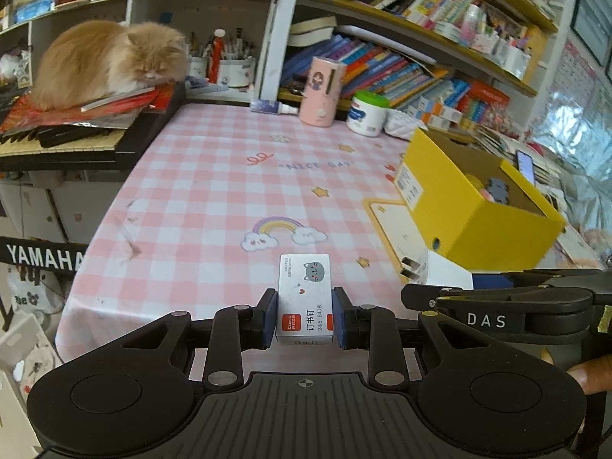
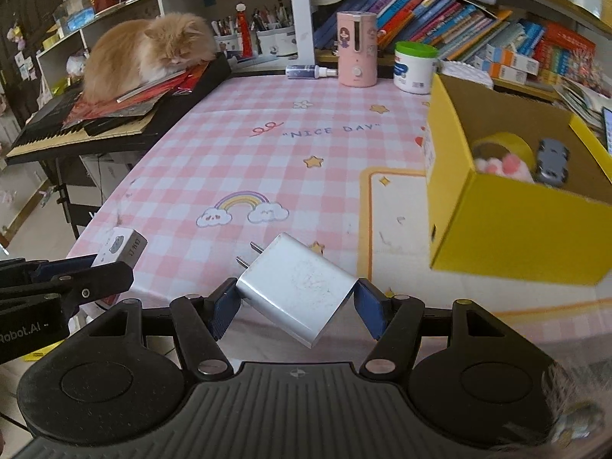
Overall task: Organize objects
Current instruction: 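Lift the small box and charger and carry them over the yellow box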
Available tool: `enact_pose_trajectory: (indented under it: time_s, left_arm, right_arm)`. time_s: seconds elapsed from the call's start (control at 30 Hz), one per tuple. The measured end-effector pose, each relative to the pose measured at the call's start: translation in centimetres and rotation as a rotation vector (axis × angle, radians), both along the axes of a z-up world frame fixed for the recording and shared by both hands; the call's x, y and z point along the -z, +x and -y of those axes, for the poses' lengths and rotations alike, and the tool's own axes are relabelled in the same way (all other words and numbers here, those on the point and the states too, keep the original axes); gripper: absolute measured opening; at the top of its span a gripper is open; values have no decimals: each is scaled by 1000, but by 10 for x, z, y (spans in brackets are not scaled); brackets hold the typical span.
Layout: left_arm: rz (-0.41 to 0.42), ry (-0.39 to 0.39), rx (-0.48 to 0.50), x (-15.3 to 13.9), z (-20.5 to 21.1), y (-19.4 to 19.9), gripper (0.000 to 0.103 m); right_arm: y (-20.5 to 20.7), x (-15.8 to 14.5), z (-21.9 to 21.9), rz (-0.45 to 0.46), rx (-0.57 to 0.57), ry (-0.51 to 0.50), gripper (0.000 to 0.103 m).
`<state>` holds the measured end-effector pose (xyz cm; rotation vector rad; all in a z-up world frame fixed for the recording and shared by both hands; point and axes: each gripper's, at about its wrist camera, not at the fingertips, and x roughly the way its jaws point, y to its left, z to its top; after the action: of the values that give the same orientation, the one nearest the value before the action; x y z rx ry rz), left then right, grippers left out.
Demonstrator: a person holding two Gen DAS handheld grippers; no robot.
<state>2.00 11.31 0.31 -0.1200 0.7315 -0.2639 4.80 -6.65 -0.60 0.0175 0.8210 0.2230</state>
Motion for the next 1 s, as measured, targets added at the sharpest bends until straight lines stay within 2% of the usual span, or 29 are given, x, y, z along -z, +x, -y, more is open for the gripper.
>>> enact_pose_trajectory:
  time_s: [0.4, 0.8, 1.0]
  left_arm:
    - [-16, 8, 119, 3, 23, -26, 28]
    - [-15, 9, 274, 5, 58, -31, 28]
    - [-17, 11, 318, 6, 72, -29, 28]
  right_arm:
    - [-49, 9, 21, -26, 104, 27, 63]
    - [-83, 11, 59, -40, 256, 32, 63]
    - [-93, 12, 75, -42, 316, 35, 63]
